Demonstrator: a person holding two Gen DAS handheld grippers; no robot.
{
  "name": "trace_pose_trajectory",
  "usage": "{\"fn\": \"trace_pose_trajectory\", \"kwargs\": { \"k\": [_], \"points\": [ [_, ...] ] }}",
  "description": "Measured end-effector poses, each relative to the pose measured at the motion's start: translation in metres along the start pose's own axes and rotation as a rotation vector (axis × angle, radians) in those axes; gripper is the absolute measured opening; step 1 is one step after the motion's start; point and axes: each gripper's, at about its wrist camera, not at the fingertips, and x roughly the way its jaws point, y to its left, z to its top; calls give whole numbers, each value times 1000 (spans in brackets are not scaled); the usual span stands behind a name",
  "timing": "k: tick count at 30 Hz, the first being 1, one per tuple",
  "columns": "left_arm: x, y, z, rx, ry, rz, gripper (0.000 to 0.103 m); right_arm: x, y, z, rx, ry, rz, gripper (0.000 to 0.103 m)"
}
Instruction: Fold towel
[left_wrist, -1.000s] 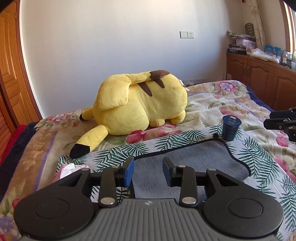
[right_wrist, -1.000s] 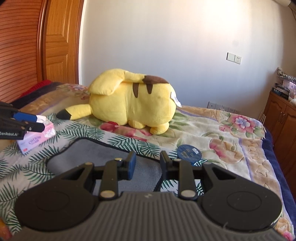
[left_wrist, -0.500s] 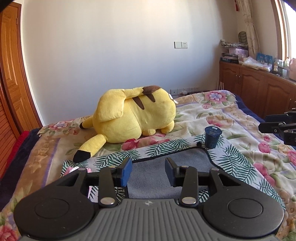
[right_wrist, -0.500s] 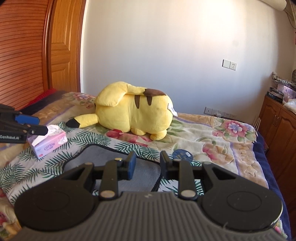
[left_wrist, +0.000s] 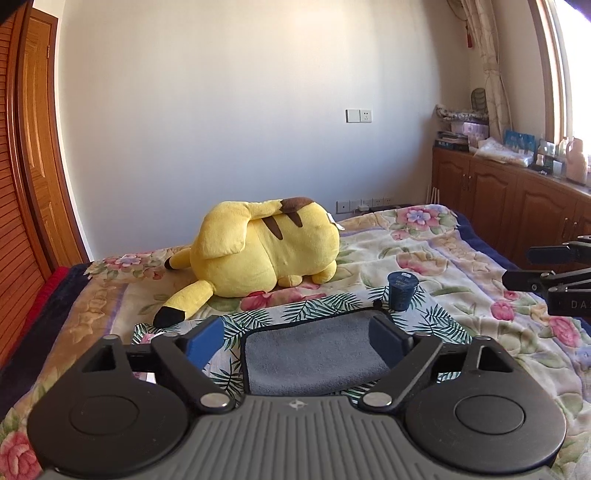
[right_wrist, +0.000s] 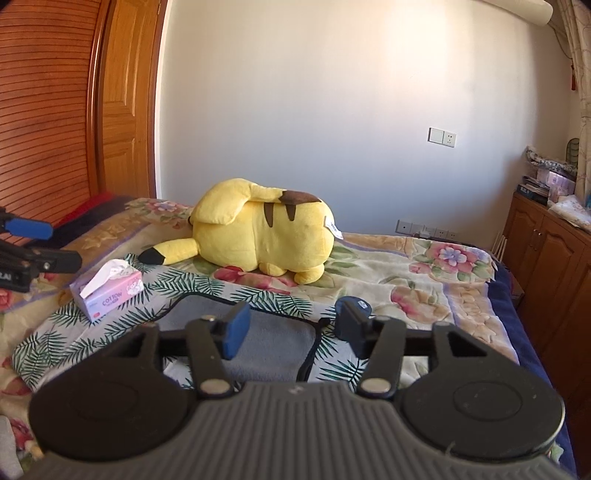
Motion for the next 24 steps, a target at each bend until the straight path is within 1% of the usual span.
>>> {"fn": "trace_pose_trajectory", "kwargs": {
  "k": [2,3,5,6,8,10,13,18,19,24],
  "points": [
    [-7,-2,-3,-3,-7,-4,74,-4,0,-3,11,-2,0,68],
    [-10,-4,-5,-4,-10,-6,76,-6,0,-5,17,-1,3,70],
    [-16,-6,-9,-8,-16,-9,80,-10,2,-9,20,2,5,80],
    [-19,-7,-11,-13,-17,-13,81,-12,2,-11,21,2,2,82],
    [-24,-9,-14,-24,-19,-22,84,-15,3,-14,20,3,-3,89],
    [-29,-11,-18,-29,-20,-28,86,-20,4,-17,23,-1,-7,93],
    [-36,-15,-23,-33,-35,-20,87,-26,4,-20,34,-4,-6,99],
    [-45,-18,-32,-48,-45,-12,87,-34,7,-23,39,-11,-10,100],
    [-47,-18,-35,-47,-43,-10,87,-35,8,-25,42,-11,-10,103],
    [-53,-21,-47,-24,-29,4,87,-42,14,-32,43,-15,-13,103]
  ]
}}
